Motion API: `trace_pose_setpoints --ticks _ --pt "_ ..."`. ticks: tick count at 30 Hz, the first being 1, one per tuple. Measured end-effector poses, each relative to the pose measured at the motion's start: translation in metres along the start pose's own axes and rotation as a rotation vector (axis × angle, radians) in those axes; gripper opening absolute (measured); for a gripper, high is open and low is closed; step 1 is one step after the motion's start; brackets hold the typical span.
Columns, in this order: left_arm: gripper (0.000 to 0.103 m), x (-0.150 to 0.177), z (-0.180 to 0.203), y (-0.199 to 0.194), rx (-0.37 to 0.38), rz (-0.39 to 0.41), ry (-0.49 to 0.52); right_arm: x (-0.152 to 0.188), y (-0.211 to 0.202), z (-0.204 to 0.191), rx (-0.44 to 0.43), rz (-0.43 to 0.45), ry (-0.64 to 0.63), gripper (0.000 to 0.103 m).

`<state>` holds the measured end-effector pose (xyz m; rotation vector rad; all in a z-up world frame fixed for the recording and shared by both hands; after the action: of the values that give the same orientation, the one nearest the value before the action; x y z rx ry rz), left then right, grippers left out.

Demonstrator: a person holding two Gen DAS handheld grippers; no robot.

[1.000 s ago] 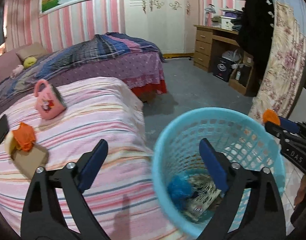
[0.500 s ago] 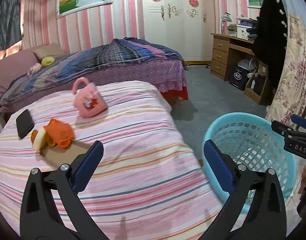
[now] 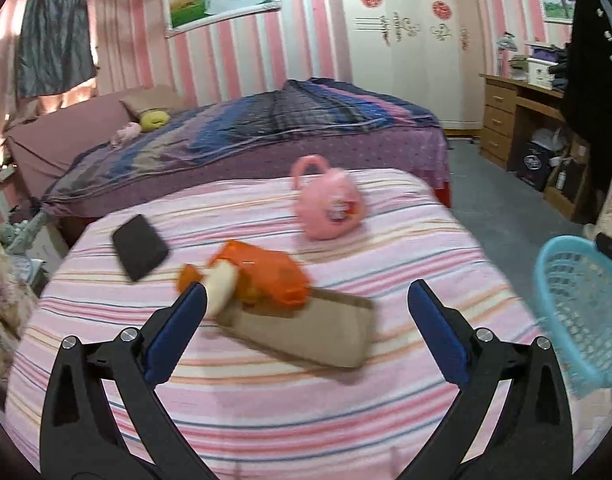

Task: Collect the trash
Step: 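Move both empty tools back toward the items on the bed, then grasp the cream plastic bowl by its rim with the left tool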

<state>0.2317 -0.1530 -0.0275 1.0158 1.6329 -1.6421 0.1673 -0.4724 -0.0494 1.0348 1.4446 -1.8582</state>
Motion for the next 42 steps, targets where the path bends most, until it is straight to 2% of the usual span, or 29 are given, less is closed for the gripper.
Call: trace_pose_setpoints --ticks 4,7,11,14,17,19,28,30,34,36,42 --pt "0.097 0.007 -0.041 0.021 -0.059 -0.035 -0.029 -0.008 0.003 -0.022 -0.023 0.000 -0.006 0.090" --pt "0.097 0.013 -0.066 0.036 -0.058 -0.082 -0.078 -0.013 0.007 -0.042 -0.047 -0.004 -0.011 0.090" --pt "0.097 0.022 -0.091 0.050 -0.086 -0.106 -0.073 -0.021 0.014 -0.077 -0.096 -0.012 -0.025 0.090" --pt "0.097 0.029 -0.105 0.067 -0.083 -0.148 -0.096 -0.023 0.019 -0.097 -0.118 -0.022 -0.051 0.090" --pt "0.093 0.029 -0.108 0.080 -0.046 -0.182 -0.123 -0.023 0.024 -0.111 -0.119 -0.030 -0.079 0.090" --pt "0.087 0.028 -0.106 0.088 -0.025 -0.200 -0.115 -0.023 0.033 -0.126 -0.116 -0.050 -0.106 0.090" --pt "0.044 0.027 -0.091 0.117 0.045 -0.259 -0.104 -0.023 0.048 -0.153 -0.144 -0.081 -0.104 0.090" --pt "0.040 0.027 -0.089 0.116 0.047 -0.257 -0.101 -0.023 0.050 -0.160 -0.150 -0.081 -0.112 0.090" --pt "0.023 0.025 -0.092 0.107 0.057 -0.228 -0.098 -0.027 0.055 -0.178 -0.175 -0.077 -0.116 0.090" --pt "0.022 0.025 -0.097 0.102 0.048 -0.217 -0.105 -0.028 0.056 -0.181 -0.181 -0.076 -0.116 0.090" --pt "0.020 0.021 -0.118 0.077 0.036 -0.158 -0.121 -0.033 0.055 -0.221 -0.239 -0.064 -0.156 0.090"
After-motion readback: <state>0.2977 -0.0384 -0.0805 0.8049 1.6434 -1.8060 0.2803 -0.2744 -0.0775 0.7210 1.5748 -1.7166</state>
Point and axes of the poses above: each gripper's, at about its wrist camera, not at the fingertips, and y roughly the way its jaws point, z to its right, x to its underside, the point moved 6 cm from there along y, roughly the way its jaws point, and after that the axes turned 6 degrees about -y, right-handed, at the moved point
